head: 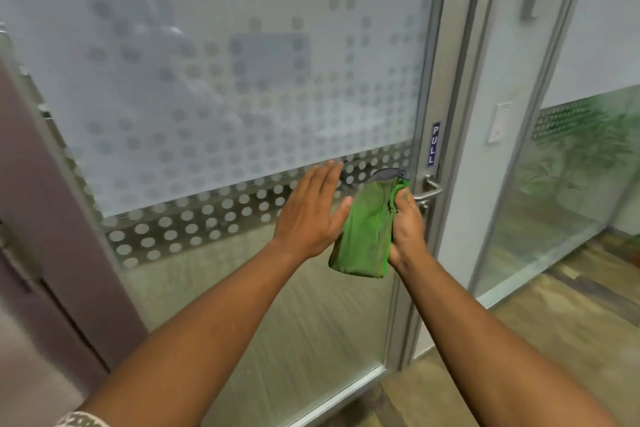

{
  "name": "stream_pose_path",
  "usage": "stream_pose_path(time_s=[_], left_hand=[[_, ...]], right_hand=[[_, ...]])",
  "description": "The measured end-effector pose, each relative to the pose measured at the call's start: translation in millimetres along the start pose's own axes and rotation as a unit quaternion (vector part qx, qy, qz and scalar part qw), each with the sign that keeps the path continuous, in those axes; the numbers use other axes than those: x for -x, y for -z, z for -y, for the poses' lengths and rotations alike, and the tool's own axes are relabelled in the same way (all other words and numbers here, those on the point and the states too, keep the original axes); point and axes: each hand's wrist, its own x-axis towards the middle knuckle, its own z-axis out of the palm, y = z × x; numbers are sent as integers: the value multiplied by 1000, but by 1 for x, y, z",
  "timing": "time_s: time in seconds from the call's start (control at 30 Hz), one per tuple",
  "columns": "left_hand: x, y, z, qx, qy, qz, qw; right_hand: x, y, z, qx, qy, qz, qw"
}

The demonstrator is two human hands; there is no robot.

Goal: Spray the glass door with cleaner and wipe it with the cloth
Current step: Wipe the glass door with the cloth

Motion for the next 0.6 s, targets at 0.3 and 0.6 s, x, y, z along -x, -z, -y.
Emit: stream_pose_path(time_s=[0.3,0.6], left_hand=[[-46,-88,-91,220,138,53,964],[-75,-166,-170,417,252,145,861]], right_hand=[[-34,64,90,29,54,-4,998],[-51,125,157,-10,137,-73,988]])
